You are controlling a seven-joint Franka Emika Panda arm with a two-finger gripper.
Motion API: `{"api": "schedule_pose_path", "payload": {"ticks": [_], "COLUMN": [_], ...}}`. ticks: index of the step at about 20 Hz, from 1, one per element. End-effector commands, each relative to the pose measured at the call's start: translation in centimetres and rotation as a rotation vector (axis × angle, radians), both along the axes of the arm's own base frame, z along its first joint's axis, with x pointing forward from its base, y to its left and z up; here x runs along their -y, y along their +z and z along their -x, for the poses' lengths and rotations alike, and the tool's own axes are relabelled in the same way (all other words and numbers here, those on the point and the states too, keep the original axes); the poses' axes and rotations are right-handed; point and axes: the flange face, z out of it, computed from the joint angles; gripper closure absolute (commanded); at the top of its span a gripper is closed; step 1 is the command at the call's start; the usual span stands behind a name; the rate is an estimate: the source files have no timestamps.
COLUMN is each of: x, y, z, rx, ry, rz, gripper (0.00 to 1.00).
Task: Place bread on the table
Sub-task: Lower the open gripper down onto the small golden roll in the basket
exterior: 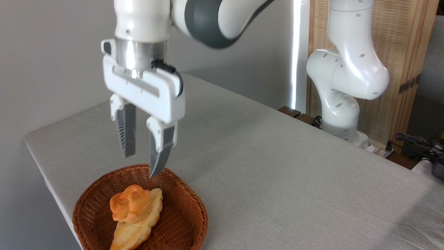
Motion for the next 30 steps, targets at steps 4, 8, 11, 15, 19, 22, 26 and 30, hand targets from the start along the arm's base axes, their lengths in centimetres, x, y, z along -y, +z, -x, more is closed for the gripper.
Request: {"api": "schedule_pose_path", "payload": {"ticks": [4,8,11,15,19,22,26,30], "x": [0.1,0.3,0.6,0.7,0.6,0.3,0.3,0.8], "y": [-2.5,-4.1,-5.1,-5.1,-5.2,-5.1,-5.7,-7.3], "z": [-2.5,-3.4,-3.9,-4.1,-4.1,-4.2,-4.4,-4.0], "rx": [0.072,0.087,0.097,0.112,0.111,0.12,0.116,0.083], "ry": [0.011,-0.001,-0.012,-0.013,-0.012,-0.011,-0.012,-0.02], "rz": [0.004,-0.002,-0.005,-0.006,-0.006,-0.008,-0.01,-0.009], "gripper": [0.0,0.0,0.0,0.0,0.0,0.0,0.0,0.0]}}
